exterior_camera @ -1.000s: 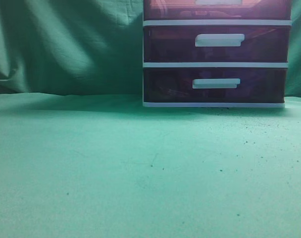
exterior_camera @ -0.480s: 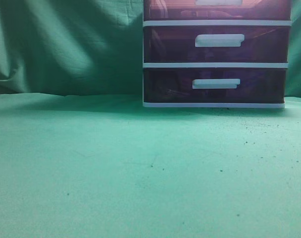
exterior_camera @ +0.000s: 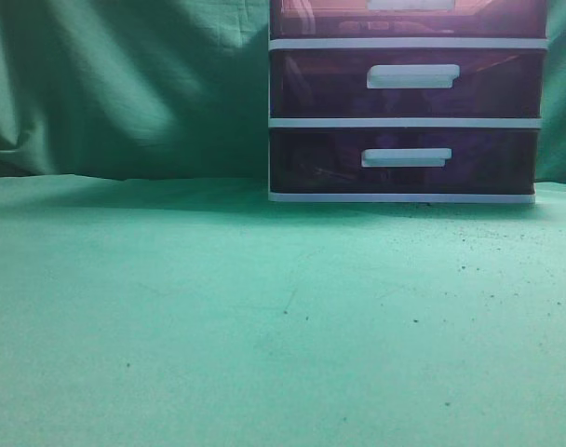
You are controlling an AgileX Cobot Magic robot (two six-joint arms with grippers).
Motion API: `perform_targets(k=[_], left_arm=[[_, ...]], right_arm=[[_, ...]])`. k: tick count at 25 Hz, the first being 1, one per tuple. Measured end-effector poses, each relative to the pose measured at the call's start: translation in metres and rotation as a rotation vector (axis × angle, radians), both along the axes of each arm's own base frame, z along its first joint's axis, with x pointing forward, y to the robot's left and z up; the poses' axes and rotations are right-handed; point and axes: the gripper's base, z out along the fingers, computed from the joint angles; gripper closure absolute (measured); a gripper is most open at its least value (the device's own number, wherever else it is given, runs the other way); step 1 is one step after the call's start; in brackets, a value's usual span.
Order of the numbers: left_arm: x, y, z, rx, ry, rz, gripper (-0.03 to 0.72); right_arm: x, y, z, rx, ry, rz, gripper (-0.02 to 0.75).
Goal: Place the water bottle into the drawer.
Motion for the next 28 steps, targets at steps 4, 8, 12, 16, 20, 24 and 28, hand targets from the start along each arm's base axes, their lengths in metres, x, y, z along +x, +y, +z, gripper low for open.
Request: perform_targets(k=[4, 8, 12, 16, 20, 24, 28], left_arm=[[0.013, 0.008, -0.016, -0.028, 0.04, 0.142, 0.688], [0.019, 0.01, -0.03, -0.023, 0.078, 0.183, 0.688], [0.021, 0.009, -0.04, -0.008, 0.105, 0.183, 0.688], [0.022, 0.009, -0.041, -0.008, 0.107, 0.183, 0.688], [0.022, 0.009, -0.041, -0.011, 0.108, 0.182, 0.688], [0.022, 0.009, -0.041, -0.014, 0.11, 0.181, 0.688], [0.022, 0.009, -0.041, -0.014, 0.11, 0.181, 0.688]], right_arm=[[-0.002, -0.003, -0.025, 0.09, 0.011, -0.038, 0.738], [0.015, -0.001, -0.047, 0.107, 0.102, -0.068, 0.738], [0.026, 0.001, -0.063, 0.105, 0.157, -0.091, 0.738], [0.04, -0.003, -0.068, 0.161, 0.126, -0.184, 0.738], [0.058, -0.013, -0.074, 0.19, -0.006, -0.344, 0.738], [0.072, -0.023, -0.08, 0.245, -0.077, -0.486, 0.738], [0.077, -0.025, -0.087, 0.255, -0.072, -0.521, 0.738]])
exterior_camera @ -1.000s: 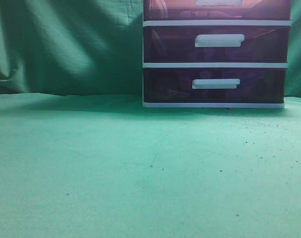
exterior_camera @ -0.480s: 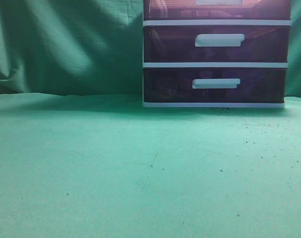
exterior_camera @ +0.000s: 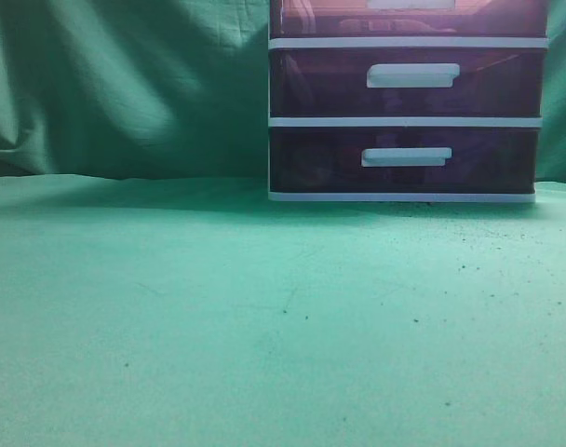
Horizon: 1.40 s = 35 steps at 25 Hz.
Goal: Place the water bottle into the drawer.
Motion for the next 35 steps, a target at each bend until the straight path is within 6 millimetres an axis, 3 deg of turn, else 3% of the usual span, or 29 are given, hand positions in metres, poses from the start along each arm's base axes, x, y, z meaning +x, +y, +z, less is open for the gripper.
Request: perform_targets(k=[4, 8, 12, 15, 16, 21, 35], left_arm=[[0.0, 0.0, 0.0, -0.002, 0.001, 0.0, 0.688], [0.0, 0.0, 0.0, -0.002, 0.001, 0.0, 0.688], [0.0, 0.0, 0.0, -0.002, 0.001, 0.0, 0.688], [0.0, 0.0, 0.0, -0.003, 0.001, 0.0, 0.688], [0.0, 0.0, 0.0, -0.004, 0.002, -0.001, 0.688], [0.0, 0.0, 0.0, -0.004, 0.002, -0.001, 0.688], [0.0, 0.0, 0.0, -0.006, 0.003, -0.001, 0.688]], right_arm=[[0.0, 0.002, -0.003, -0.021, 0.012, 0.016, 0.738], [0.004, 0.0, -0.011, -0.198, -0.036, -0.043, 0.738], [0.016, -0.007, -0.039, -0.244, 0.037, -0.157, 0.738], [0.023, -0.013, -0.062, -0.202, 0.174, -0.25, 0.738], [0.024, -0.015, -0.069, -0.185, 0.222, -0.279, 0.691], [0.027, -0.021, -0.101, -0.118, 0.394, -0.369, 0.691], [0.025, -0.021, -0.11, -0.004, 0.513, -0.376, 0.691]])
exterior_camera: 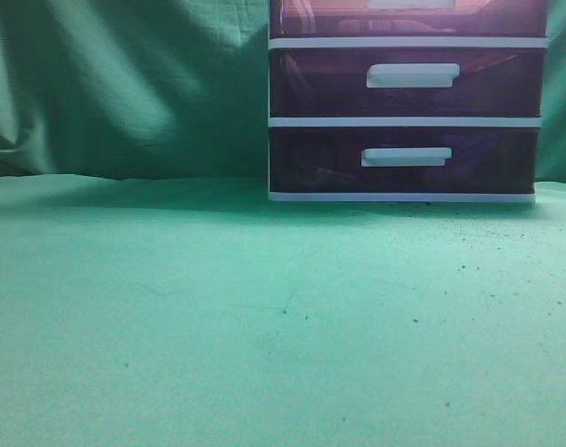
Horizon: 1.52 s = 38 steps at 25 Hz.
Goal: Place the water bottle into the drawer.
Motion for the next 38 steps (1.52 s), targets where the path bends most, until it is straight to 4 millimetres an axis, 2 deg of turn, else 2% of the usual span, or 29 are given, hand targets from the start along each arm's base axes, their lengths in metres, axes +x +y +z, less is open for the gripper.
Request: perform_targets(k=[14, 16, 18, 20, 24, 28, 29, 32, 34, 36, 38], left_arm=[[0.0, 0.0, 0.0, -0.006, 0.003, -0.001, 0.688], [0.0, 0.001, 0.001, -0.059, 0.022, 0.0, 0.688], [0.004, 0.009, 0.002, -0.168, 0.058, 0.077, 0.688], [0.01, 0.022, -0.004, -0.334, 0.19, 0.217, 0.688], [0.007, 0.045, -0.046, -0.503, 0.662, 0.566, 0.688], [0.001, 0.046, -0.058, -0.475, 0.799, 0.625, 0.688], [0.002, 0.044, -0.057, -0.455, 0.781, 0.594, 0.688], [0.011, 0.022, -0.042, -0.253, 0.463, 0.274, 0.688], [0.011, 0.009, -0.04, -0.117, 0.242, 0.128, 0.688], [0.01, 0.004, -0.037, -0.099, 0.078, 0.075, 0.688], [0.01, 0.007, -0.035, -0.092, 0.0, 0.101, 0.688]], right_arm=[[0.0, 0.0, 0.0, 0.011, 0.001, -0.004, 0.691], [0.0, 0.0, 0.0, 0.011, 0.001, -0.004, 0.691], [0.0, 0.0, 0.0, 0.011, 0.001, -0.004, 0.691], [0.0, 0.0, 0.0, 0.011, 0.001, -0.004, 0.691], [0.0, 0.0, 0.0, 0.011, 0.001, -0.004, 0.691], [0.0, 0.0, 0.0, 0.011, 0.001, -0.004, 0.691], [0.0, 0.0, 0.0, 0.011, 0.001, -0.004, 0.691], [0.0, 0.0, 0.0, 0.011, 0.001, -0.004, 0.691], [0.0, 0.0, 0.0, 0.011, 0.001, -0.004, 0.691], [0.0, 0.0, 0.0, 0.012, 0.001, -0.004, 0.691], [0.0, 0.0, 0.0, 0.012, 0.001, -0.004, 0.691]])
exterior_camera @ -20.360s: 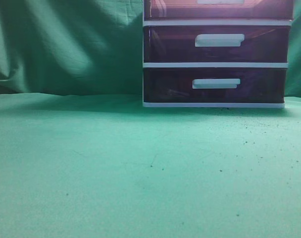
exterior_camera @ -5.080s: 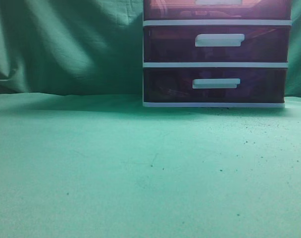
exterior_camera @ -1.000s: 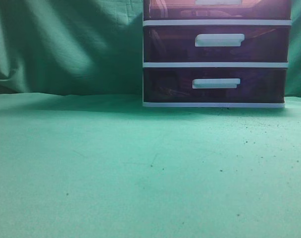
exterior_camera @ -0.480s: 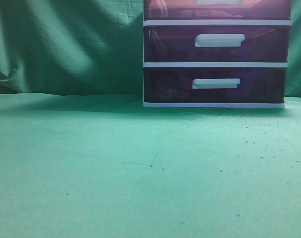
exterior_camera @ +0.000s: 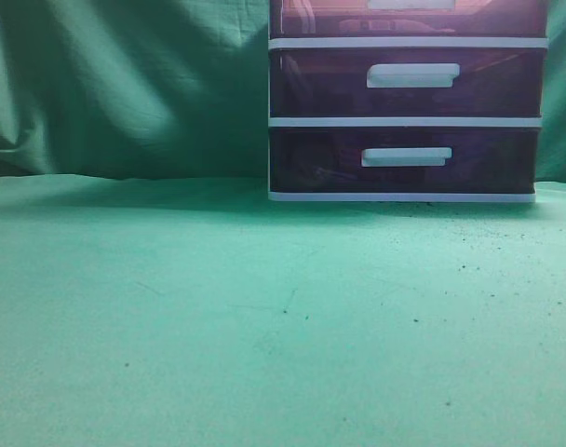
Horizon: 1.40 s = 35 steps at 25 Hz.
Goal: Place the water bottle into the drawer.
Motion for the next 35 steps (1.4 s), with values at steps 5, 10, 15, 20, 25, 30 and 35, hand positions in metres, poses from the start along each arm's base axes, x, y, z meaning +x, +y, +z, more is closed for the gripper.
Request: perform_targets(k=[5, 10, 15, 20, 25, 30, 35], left_arm=[[0.001, 0.002, -0.003, 0.275, -0.082, 0.078, 0.688], [0.001, -0.002, -0.017, 0.438, 0.01, 0.024, 0.688], [-0.001, -0.004, -0.028, 0.479, 0.112, -0.021, 0.688], [-0.001, 0.004, -0.037, 0.424, 0.265, 0.1, 0.688], [-0.003, 0.009, -0.044, 0.413, 0.358, 0.193, 0.688], [-0.003, 0.011, -0.044, 0.407, 0.372, 0.234, 0.688], [-0.003, 0.011, -0.044, 0.408, 0.371, 0.234, 0.688]], right_arm=[[0.0, 0.0, 0.0, 0.0, 0.0, 0.0, 0.691], [0.0, 0.0, 0.0, 0.0, 0.0, 0.0, 0.691], [0.0, 0.0, 0.0, 0.0, 0.0, 0.0, 0.691], [0.0, 0.0, 0.0, 0.002, 0.0, -0.001, 0.691], [0.0, 0.0, 0.0, 0.002, 0.0, -0.001, 0.691], [0.0, 0.0, 0.0, 0.002, 0.002, 0.0, 0.691], [0.0, 0.0, 0.0, 0.002, 0.002, 0.0, 0.691]])
